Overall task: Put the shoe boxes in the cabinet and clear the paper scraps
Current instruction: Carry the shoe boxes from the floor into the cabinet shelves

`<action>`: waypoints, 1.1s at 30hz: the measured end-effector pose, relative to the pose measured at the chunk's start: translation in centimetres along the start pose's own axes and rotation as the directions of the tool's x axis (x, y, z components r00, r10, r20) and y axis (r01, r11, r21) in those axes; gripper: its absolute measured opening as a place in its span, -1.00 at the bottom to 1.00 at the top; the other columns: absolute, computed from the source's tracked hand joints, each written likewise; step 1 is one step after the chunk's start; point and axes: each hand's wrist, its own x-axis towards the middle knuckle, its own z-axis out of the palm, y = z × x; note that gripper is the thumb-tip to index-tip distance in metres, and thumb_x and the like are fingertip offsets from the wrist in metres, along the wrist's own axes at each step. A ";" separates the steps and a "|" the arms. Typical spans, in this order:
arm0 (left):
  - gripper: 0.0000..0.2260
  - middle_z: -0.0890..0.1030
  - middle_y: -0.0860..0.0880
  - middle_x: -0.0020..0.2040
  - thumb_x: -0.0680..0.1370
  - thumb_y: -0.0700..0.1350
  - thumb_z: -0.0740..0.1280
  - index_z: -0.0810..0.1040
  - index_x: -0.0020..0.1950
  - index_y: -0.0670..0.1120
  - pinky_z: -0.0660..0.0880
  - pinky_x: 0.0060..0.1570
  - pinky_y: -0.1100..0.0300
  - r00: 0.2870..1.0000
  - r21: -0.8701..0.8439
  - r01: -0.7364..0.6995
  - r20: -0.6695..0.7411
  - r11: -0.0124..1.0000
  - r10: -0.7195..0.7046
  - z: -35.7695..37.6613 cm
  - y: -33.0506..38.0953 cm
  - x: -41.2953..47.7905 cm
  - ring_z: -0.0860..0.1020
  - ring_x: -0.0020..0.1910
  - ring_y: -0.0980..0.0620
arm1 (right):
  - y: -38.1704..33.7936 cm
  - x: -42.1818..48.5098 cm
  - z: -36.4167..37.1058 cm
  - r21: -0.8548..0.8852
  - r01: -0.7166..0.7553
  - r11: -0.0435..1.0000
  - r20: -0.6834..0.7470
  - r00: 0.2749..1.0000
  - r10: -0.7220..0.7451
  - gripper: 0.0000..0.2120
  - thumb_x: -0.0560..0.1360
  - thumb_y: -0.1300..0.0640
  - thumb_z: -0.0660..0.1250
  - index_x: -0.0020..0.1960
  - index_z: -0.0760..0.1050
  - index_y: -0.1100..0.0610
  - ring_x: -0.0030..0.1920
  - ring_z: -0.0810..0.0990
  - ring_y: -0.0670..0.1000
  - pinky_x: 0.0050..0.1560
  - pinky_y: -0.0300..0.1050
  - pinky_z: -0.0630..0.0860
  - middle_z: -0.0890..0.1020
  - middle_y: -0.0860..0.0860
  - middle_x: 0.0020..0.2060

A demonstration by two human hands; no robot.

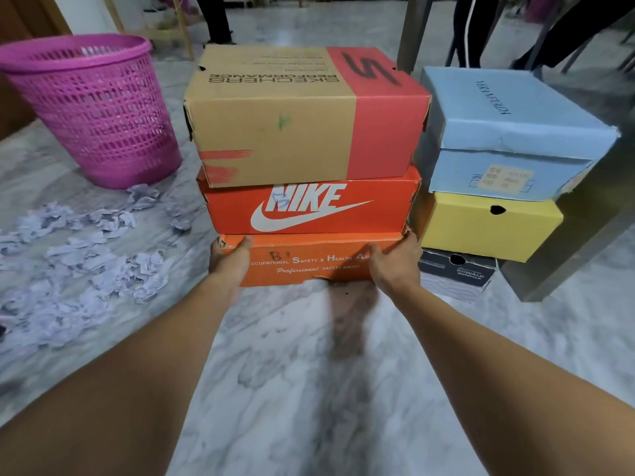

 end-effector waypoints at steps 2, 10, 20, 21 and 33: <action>-0.58 0.50 0.05 0.17 0.58 0.11 0.31 0.31 0.40 0.11 0.38 0.02 0.04 1.000 -0.002 -0.001 0.000 1.000 0.001 -0.7 -0.2 -0.4 0.49 0.04 -0.04 | 0.1 -0.5 -0.1 0.040 -0.007 0.999 -0.031 0.999 0.008 -0.34 0.54 -0.01 0.33 0.50 0.13 0.20 0.32 0.44 0.27 0.31 0.06 0.35 0.30 0.19 0.41; -0.64 0.49 0.04 0.15 0.57 0.09 0.32 0.33 0.32 0.12 0.35 0.04 0.03 1.000 -0.008 0.015 0.008 1.000 -0.015 -4.8 -2.6 -2.9 0.46 0.03 -0.05 | 1.3 -4.6 -0.5 -0.070 -0.038 0.997 -0.009 0.999 0.038 -0.43 0.55 -0.11 0.26 0.43 0.27 0.19 0.25 0.48 0.25 0.18 0.04 0.40 0.36 0.19 0.33; -0.55 0.51 0.00 0.24 0.55 0.11 0.35 0.29 0.38 0.13 0.46 0.17 -0.10 0.995 -0.030 0.095 0.004 0.995 -0.095 -12.0 -6.3 -10.9 0.50 0.16 -0.11 | 2.0 -14.8 -2.9 -0.048 -0.182 0.982 0.055 0.981 0.185 -0.46 0.51 -0.04 0.29 0.38 0.31 0.21 0.21 0.49 0.30 0.20 0.09 0.45 0.36 0.21 0.29; -0.56 0.49 0.02 0.22 0.56 0.10 0.34 0.29 0.39 0.14 0.47 0.15 -0.10 0.994 -0.043 0.112 0.012 0.993 -0.111 -12.9 -6.6 -11.9 0.48 0.15 -0.10 | 2.1 -16.1 -3.1 -0.038 -0.191 0.981 0.054 0.980 0.193 -0.47 0.51 -0.03 0.30 0.37 0.31 0.21 0.19 0.50 0.29 0.16 0.08 0.46 0.37 0.21 0.28; -0.72 0.47 0.02 0.21 0.59 0.00 0.33 0.33 0.25 0.10 0.45 0.24 -0.20 0.976 -0.071 0.218 0.032 0.973 -0.217 -23.6 -11.4 -23.4 0.48 0.13 -0.07 | 5.0 -30.5 -5.4 0.075 -0.230 0.970 0.147 0.965 0.217 -0.67 0.52 0.01 0.32 0.11 0.23 0.11 -0.04 0.54 0.12 0.01 0.01 0.49 0.51 0.05 0.00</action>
